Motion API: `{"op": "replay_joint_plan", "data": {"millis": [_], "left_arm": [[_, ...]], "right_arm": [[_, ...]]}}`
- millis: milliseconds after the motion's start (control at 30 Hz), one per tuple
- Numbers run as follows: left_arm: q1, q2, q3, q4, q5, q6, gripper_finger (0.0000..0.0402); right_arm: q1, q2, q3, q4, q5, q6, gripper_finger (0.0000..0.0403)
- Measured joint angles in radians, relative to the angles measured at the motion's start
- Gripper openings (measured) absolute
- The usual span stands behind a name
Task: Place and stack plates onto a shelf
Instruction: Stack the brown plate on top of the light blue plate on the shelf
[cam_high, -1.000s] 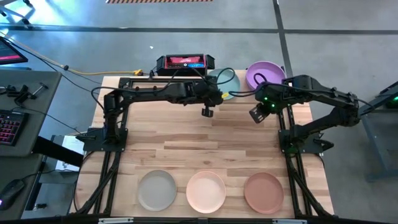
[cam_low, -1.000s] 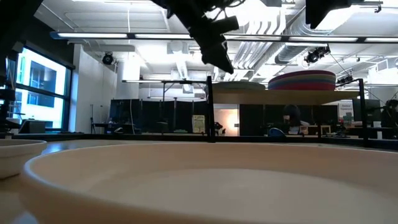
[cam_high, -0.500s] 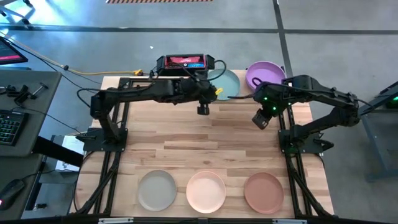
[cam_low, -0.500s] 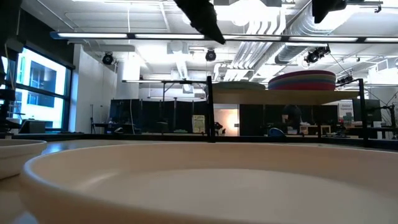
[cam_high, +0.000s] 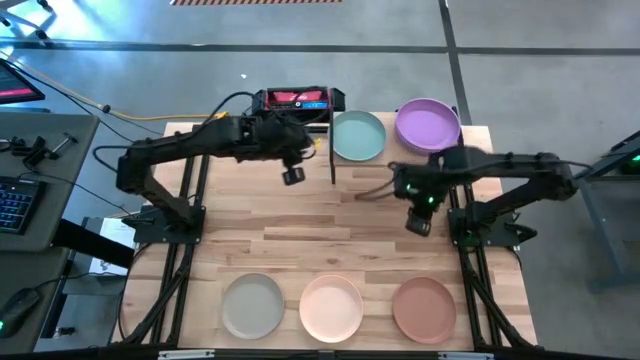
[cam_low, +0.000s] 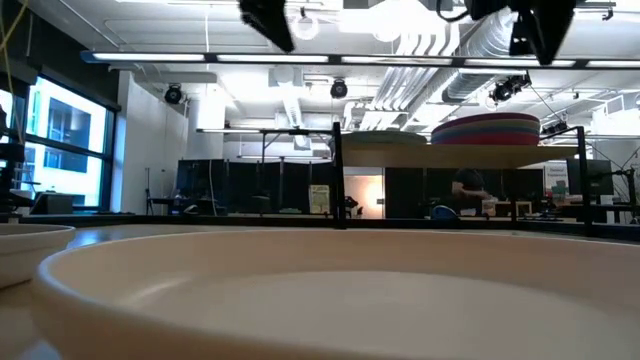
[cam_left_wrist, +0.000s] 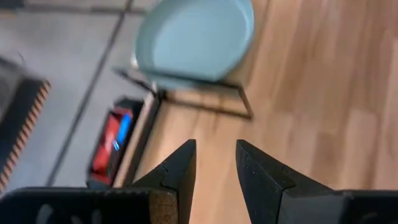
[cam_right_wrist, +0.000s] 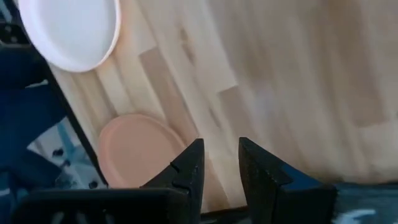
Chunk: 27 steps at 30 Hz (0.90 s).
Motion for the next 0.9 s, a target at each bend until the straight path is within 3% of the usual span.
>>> {"op": "replay_joint_plan", "data": {"millis": [200, 433, 667, 900], "left_arm": [[-0.046, -0.035, 0.000, -0.211, 0.006, -0.137, 0.0102], [-0.153, -0.036, 0.000, -0.325, 0.038, -0.242, 0.0102], [-0.290, -0.040, -0.046, -0.331, 0.045, -0.334, 0.0102], [-0.404, -0.040, -0.047, -0.321, 0.041, -0.453, 0.0102]], "right_arm": [[0.156, 0.000, -0.132, 0.167, -0.022, 0.069, 0.0078], [0.336, 0.000, -0.249, 0.342, -0.017, 0.145, 0.0078], [0.494, 0.052, -0.331, 0.523, 0.007, 0.267, 0.0078], [0.606, 0.174, -0.321, 0.530, 0.050, 0.218, 0.0078]]}}
